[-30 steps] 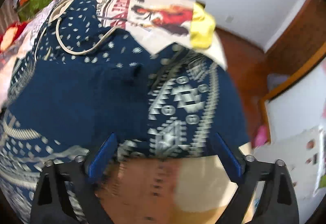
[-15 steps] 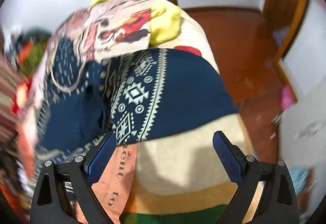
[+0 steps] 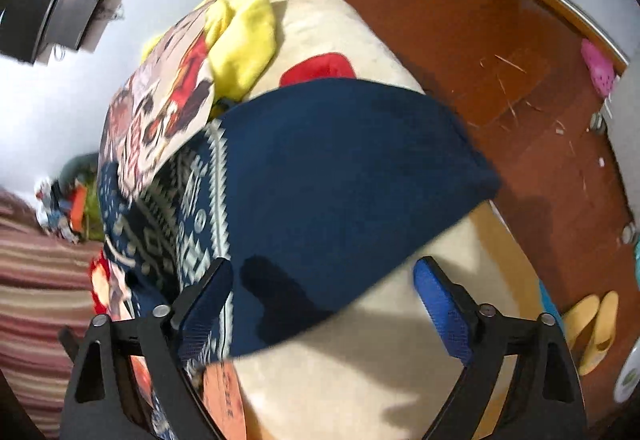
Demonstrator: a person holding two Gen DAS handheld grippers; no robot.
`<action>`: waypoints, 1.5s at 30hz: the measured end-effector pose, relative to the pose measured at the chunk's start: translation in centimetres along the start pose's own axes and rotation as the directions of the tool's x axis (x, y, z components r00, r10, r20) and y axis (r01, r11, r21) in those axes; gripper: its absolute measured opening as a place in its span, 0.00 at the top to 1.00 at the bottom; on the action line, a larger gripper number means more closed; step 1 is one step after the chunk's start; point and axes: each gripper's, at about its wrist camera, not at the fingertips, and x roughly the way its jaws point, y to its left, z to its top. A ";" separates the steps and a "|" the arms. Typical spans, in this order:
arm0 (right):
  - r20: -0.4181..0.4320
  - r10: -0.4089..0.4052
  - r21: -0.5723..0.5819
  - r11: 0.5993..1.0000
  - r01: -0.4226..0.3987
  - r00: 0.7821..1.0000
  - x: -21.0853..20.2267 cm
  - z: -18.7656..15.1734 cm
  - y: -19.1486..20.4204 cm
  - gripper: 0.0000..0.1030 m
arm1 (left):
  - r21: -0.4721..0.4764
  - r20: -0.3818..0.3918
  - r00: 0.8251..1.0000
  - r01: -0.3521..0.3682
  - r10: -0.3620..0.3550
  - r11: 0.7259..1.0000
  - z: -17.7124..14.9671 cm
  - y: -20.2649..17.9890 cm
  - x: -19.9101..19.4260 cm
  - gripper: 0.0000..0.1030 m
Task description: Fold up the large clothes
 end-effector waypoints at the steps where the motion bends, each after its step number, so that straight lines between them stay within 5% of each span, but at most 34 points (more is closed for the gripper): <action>1: 0.009 -0.002 0.002 1.000 0.002 1.000 0.2 0.4 -0.1 0.20 | 0.006 -0.015 1.000 0.005 -0.005 1.000 0.1 -0.5 0.8 0.28; 11: 0.149 0.011 -0.048 0.999 -0.004 0.989 -0.2 2.3 0.5 0.85 | -0.025 -0.026 0.999 0.026 -0.026 0.999 0.9 -1.2 2.2 0.26; 22: 0.317 0.168 -0.280 0.957 -0.077 0.934 -7.4 0.1 9.6 0.90 | -0.021 0.055 0.997 0.051 -0.050 0.998 -0.6 0.6 -3.1 0.26; 28: 0.300 0.319 -0.447 0.880 -0.163 0.899 -10.3 -3.7 17.3 0.92 | -0.054 0.118 0.989 0.093 -0.086 0.994 -1.3 2.4 -7.0 0.26; 31: 0.232 0.356 -0.514 0.835 -0.196 0.905 -9.2 -5.8 20.9 0.92 | -0.061 0.143 0.987 0.088 -0.079 0.994 -2.2 3.7 -8.5 0.26; 35: 0.130 0.321 -0.553 0.809 -0.200 0.938 -5.0 -8.5 24.3 0.92 | -0.052 0.155 0.986 0.066 -0.057 0.996 -2.8 3.9 -9.0 0.26; 39: 0.017 0.239 -0.520 0.832 -0.196 0.971 0.6 -10.5 25.4 0.91 | -0.039 0.158 0.987 0.045 -0.038 0.998 -4.2 5.1 -9.6 0.26; 43: -0.097 0.045 -0.473 0.877 -0.086 0.994 6.2 -11.7 24.2 0.91 | -0.025 0.155 0.988 0.011 -0.007 1.000 -5.2 5.9 -9.7 0.26; 45: -0.178 -0.090 -0.479 0.878 -0.006 0.980 8.8 -12.4 23.5 0.91 | -0.019 0.151 0.988 0.003 0.000 1.000 -5.5 6.0 -9.7 0.26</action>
